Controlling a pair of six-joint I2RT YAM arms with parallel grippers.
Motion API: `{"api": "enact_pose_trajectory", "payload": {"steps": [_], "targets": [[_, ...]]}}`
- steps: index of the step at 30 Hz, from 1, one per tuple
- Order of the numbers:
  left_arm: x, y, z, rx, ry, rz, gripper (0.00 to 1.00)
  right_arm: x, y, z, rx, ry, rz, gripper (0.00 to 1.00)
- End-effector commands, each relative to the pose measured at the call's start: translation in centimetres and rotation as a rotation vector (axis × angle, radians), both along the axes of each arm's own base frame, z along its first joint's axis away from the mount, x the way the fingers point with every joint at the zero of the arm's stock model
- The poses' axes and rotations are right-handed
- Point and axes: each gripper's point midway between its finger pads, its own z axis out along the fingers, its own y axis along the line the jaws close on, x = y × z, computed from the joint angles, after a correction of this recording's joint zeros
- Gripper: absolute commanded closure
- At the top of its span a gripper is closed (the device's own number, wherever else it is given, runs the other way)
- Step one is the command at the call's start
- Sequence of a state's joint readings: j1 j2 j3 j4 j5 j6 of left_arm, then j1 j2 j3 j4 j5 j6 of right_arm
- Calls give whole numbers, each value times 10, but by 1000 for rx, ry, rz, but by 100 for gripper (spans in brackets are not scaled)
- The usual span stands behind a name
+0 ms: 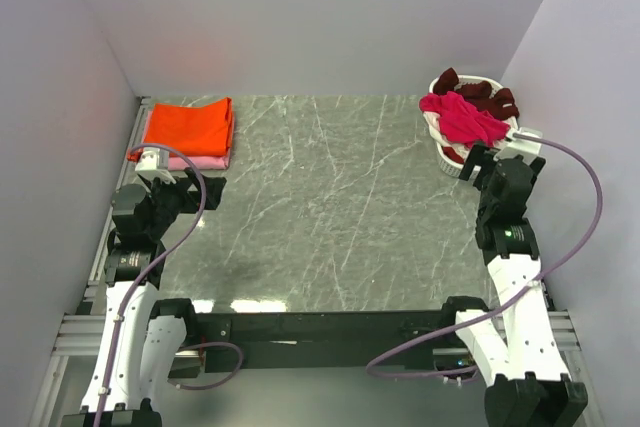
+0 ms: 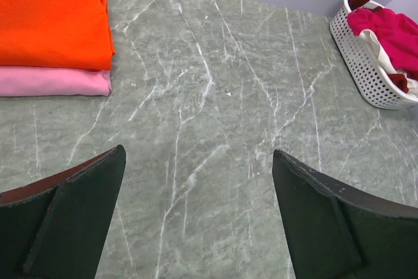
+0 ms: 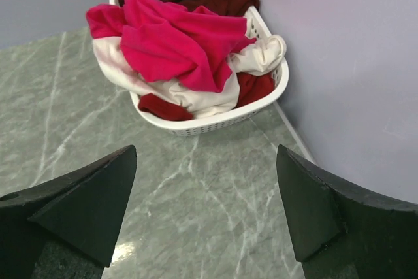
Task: Fold and stack the t-shirts
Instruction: Grab the tshirt from the pile
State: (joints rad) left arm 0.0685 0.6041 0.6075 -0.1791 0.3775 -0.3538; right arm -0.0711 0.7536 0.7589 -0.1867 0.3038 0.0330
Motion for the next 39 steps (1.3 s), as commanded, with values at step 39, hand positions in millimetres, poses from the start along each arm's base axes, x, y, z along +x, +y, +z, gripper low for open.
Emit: {"api": "enact_pose_trajectory", "payload": {"steps": [39], "targets": [[6,-11,2,12,25,-53,1,210,-56,-69,137,508,284,31]]}}
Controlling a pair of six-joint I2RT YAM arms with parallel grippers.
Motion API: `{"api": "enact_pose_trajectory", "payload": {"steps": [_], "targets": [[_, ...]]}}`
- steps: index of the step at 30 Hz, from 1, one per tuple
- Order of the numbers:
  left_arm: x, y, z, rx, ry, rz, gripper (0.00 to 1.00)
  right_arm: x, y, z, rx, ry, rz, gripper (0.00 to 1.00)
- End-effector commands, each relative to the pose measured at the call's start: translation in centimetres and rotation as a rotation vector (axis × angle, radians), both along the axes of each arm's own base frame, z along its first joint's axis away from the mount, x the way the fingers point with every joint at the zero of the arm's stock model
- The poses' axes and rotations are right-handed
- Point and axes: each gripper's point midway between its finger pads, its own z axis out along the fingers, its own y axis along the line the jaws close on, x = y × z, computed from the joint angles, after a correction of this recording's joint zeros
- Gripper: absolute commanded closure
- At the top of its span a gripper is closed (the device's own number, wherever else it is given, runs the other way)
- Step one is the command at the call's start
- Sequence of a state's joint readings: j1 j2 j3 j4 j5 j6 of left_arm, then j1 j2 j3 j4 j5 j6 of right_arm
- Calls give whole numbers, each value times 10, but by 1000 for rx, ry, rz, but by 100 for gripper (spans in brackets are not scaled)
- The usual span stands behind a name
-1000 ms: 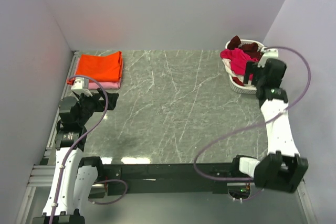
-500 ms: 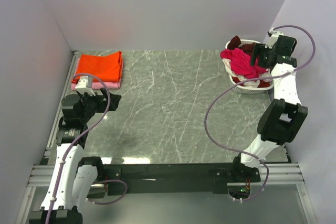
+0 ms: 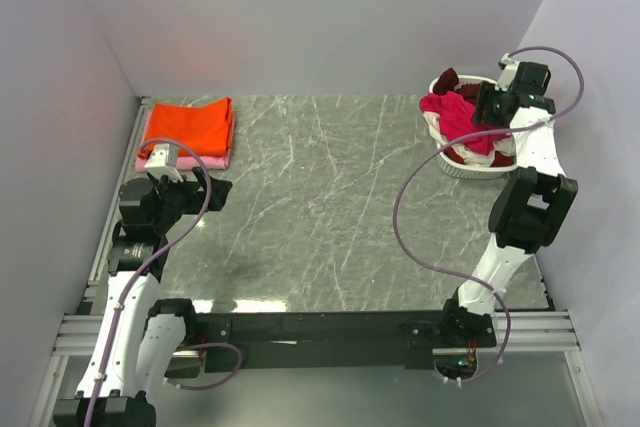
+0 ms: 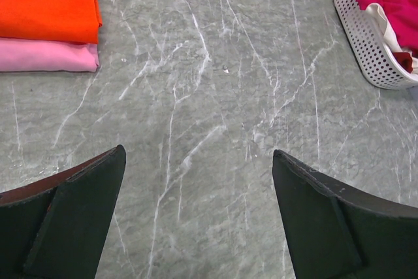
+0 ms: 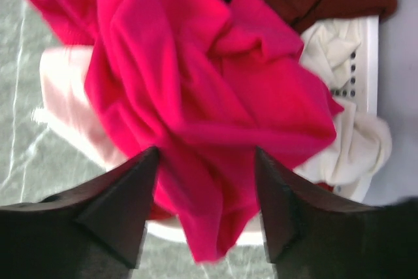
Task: Fold and stack the t-shirts
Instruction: Grab the tshirt from the pile, then move the tshirt to the center of the board
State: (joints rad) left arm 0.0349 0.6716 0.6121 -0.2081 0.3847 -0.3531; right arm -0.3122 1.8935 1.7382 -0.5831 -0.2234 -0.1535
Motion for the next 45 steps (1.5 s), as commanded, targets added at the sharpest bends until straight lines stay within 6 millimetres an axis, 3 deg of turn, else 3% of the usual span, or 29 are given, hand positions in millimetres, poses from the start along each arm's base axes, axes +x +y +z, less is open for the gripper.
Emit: {"api": "enact_pose_trajectory", "payload": {"steps": [1,6,9,10,11,12,13,14,15,16,17,18,19,21,22,24,25,27,29,30,32,36,37,39,40,42,43,45], "targets": [[2,-1,23,16,-63,-14,1,17,-6,9,-55,-11,-41,35],[3,0,25,19,-70,-7,1,23,3,-2,-45,40,-28,50],[2,0,24,19,-68,-6,1,20,15,4,-40,42,10,76],[2,0,24,21,-70,-6,1,19,18,11,-39,25,18,98],[2,1,25,21,-72,-3,1,13,24,11,-45,28,25,100],[2,2,25,22,-73,2,1,10,27,49,-90,-76,24,100],[2,2,25,25,-75,4,1,6,36,66,-140,-125,23,100],[2,2,26,25,-77,6,1,-6,43,63,-167,-130,25,100],[2,3,27,25,-82,9,1,-17,49,108,-216,-247,29,100],[1,3,28,24,-86,8,1,-24,65,122,-234,-283,53,100],[2,3,28,24,-87,8,1,-38,69,156,-261,-354,42,100],[2,3,28,23,-85,10,1,-45,73,171,-269,-382,51,100],[2,4,27,25,-84,12,1,-51,79,207,-273,-457,56,100],[1,4,28,23,-85,13,1,-68,90,244,-256,-513,93,100],[1,4,28,24,-88,17,1,-79,97,289,-254,-605,114,100],[0,5,31,25,-99,19,1,-97,122,316,-217,-644,217,100],[0,6,31,27,-102,26,1,-113,133,349,-219,-723,251,100],[-1,6,34,28,-114,29,0,-143,165,380,-203,-829,359,100],[-1,7,36,30,-122,34,1,-162,184,388,-188,-877,440,100],[-2,7,37,30,-130,31,1,-183,204,397,-148,-913,529,100],[-3,5,39,29,-141,20,1,-206,218,408,-99,-956,596,100],[-6,-2,45,25,-175,-21,1,-237,259,407,77,-952,788,100],[-7,-3,47,24,-189,-33,1,-237,271,389,122,-908,850,100],[-11,-9,52,16,-212,-62,1,-252,282,386,166,-932,891,100],[-12,-10,52,15,-217,-71,0,-247,294,358,198,-865,921,100],[-15,-12,56,13,-239,-81,1,-246,301,340,208,-845,932,100],[-16,-13,57,11,-244,-90,1,-237,309,308,223,-771,941,100],[-18,-16,59,9,-256,-109,1,-226,313,281,213,-725,942,100]]}}
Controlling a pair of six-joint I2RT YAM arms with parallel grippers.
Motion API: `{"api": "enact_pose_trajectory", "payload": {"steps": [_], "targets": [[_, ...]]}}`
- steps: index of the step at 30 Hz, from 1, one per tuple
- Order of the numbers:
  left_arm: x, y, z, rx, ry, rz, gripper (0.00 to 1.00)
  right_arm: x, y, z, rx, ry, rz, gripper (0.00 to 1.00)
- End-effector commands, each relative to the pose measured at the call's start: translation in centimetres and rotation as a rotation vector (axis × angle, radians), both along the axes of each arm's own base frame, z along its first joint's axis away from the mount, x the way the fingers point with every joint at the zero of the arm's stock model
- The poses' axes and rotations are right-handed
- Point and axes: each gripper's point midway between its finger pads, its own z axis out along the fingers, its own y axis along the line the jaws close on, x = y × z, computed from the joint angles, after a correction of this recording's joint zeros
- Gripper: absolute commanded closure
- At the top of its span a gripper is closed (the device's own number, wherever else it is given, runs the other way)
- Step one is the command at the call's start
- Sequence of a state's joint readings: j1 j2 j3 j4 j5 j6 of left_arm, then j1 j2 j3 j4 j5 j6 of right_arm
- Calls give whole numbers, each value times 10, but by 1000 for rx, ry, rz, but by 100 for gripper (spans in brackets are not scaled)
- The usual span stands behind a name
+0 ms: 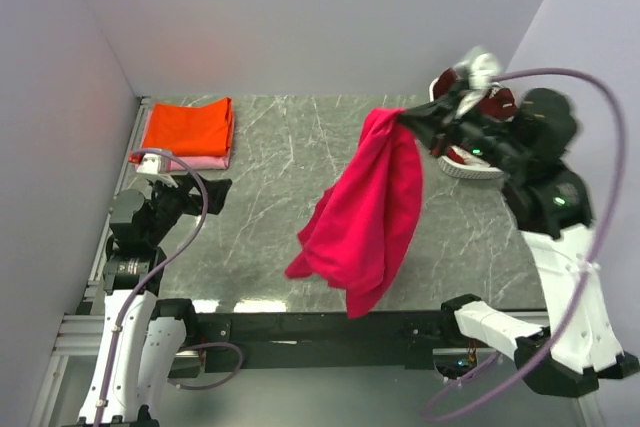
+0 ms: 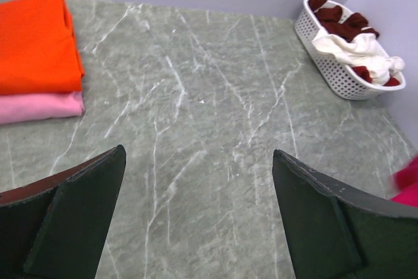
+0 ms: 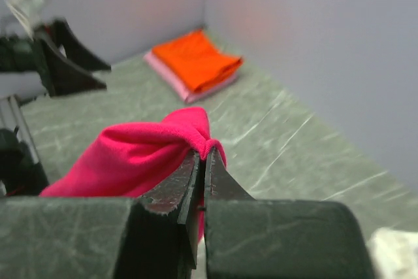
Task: Fold and stack the t-shirts
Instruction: Move the tshirt to the center of the board
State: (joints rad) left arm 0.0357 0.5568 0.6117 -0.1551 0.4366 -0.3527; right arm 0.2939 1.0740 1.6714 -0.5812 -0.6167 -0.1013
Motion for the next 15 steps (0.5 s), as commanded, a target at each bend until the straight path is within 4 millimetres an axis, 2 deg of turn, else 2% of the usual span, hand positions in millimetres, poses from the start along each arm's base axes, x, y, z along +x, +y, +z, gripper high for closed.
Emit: {"api": "enact_pose_trajectory", "payload": {"steps": [1,3,5,6,7,8,9,11,12,13,14,15], "targets": [[-4,-10,18,13,-88,-69,1,30,17,-57,-27,90,10,100],[-5,-12,18,10,-89,-83,1,49,22,-91,-67,132,-25,100],[-6,-16,18,5,-92,-110,1,75,27,-146,-136,240,-74,100],[-7,-18,19,0,-97,-125,1,91,20,-164,-171,271,-148,80],[-8,-21,21,-2,-114,-145,1,102,16,-179,-202,301,-191,67],[-11,-27,22,-12,-121,-183,1,114,13,-212,-281,376,-211,49],[-13,-30,19,-16,-112,-201,1,118,11,-221,-314,398,-219,45],[-17,-42,21,-10,-143,-270,1,115,9,-236,-390,399,-173,41],[-21,-50,21,6,-157,-309,2,104,6,-243,-419,411,-129,39],[-27,-63,16,14,-156,-365,2,85,13,-257,-434,431,-26,39],[-32,-70,13,30,-156,-393,2,71,10,-253,-475,363,30,38],[-30,-71,9,89,-182,-390,1,54,5,-263,-510,377,75,37]]}}
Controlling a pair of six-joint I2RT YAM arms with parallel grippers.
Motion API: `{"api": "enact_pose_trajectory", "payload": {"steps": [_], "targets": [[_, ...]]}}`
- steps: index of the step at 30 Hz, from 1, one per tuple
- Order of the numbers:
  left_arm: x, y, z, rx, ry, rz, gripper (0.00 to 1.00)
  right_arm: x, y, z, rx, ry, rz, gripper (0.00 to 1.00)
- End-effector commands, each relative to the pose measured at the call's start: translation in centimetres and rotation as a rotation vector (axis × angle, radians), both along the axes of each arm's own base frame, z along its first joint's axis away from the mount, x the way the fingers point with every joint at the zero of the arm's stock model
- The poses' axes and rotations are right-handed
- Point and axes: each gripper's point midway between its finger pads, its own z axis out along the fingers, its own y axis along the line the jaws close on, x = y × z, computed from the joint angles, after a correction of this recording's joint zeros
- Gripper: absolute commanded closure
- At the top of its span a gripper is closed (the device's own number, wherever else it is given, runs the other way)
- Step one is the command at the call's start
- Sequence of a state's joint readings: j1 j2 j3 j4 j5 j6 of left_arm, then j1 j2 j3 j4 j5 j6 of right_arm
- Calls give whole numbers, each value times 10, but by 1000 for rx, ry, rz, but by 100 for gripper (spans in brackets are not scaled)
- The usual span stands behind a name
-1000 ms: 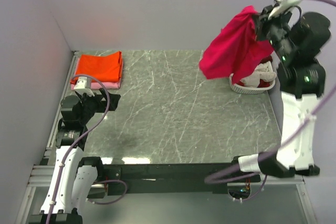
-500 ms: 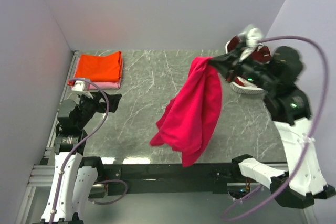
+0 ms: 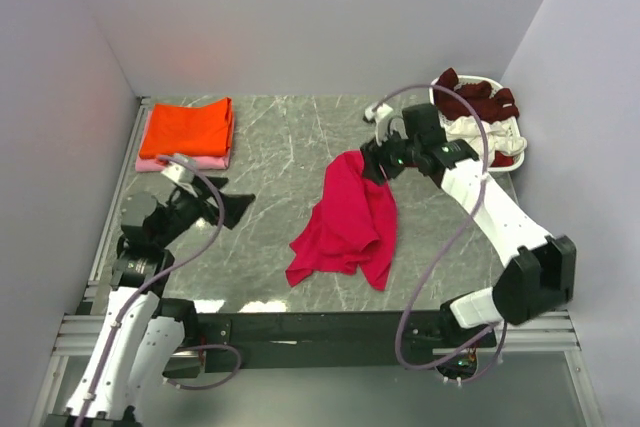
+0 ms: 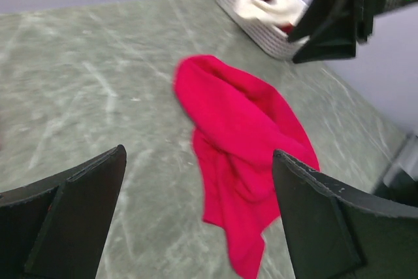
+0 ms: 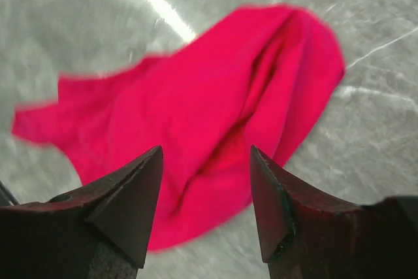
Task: Fold and stack the t-shirts
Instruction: Move the tshirt to the center of the board, then flatten the tshirt out
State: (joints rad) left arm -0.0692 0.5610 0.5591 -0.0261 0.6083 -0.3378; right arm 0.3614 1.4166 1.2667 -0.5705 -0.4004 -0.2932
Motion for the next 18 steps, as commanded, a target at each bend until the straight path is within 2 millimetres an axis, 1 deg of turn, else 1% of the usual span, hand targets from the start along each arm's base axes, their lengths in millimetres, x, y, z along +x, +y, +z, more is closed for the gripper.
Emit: {"api": "enact_pose_trajectory", "payload": {"steps": [1,2,3,4,5,6,7,8,9,10,11,12,13,14,15,16,17,18], "targets": [[-21,-37,3,99,-132,-173,1,-57,-11,5,-56,-80,244,37],[-23,-44,0,143,-166,-199,1,-80,-16,1,-88,-105,350,37],[-26,-51,-2,165,-182,-223,1,-93,-19,-6,-106,-108,405,37],[-37,-68,-4,181,-197,-291,1,-109,-26,-28,-128,-75,444,37],[-36,-75,-14,227,-194,-313,1,-121,-29,-27,-136,-131,504,37],[-40,-82,-22,253,-168,-335,2,-135,-33,-47,-140,-106,534,37],[-45,-94,-29,304,-187,-368,2,-142,-35,-53,-140,-119,557,37],[-44,-102,-43,366,-180,-398,2,-149,-37,-49,-144,-182,588,37],[-49,-109,-49,406,-175,-433,3,-157,-37,-59,-129,-176,604,37],[-59,-122,-56,446,-184,-477,3,-160,-37,-60,-118,-193,602,36],[-60,-129,-69,520,-206,-515,3,-161,-37,-55,-108,-238,598,36],[-66,-134,-76,559,-222,-546,3,-166,-37,-61,-95,-234,604,36],[-79,-143,-84,599,-254,-611,3,-168,-38,-60,-92,-250,598,36],[-81,-147,-92,657,-302,-648,2,-169,-38,-62,-92,-255,599,36],[-86,-149,-103,692,-321,-682,2,-170,-39,-66,-98,-249,602,36],[-93,-154,-109,716,-348,-719,2,-172,-42,-74,-111,-233,600,36],[-92,-156,-119,758,-364,-738,1,-173,-44,-79,-125,-232,609,36],[-93,-158,-125,772,-365,-749,1,-175,-46,-88,-137,-221,614,37]]}}
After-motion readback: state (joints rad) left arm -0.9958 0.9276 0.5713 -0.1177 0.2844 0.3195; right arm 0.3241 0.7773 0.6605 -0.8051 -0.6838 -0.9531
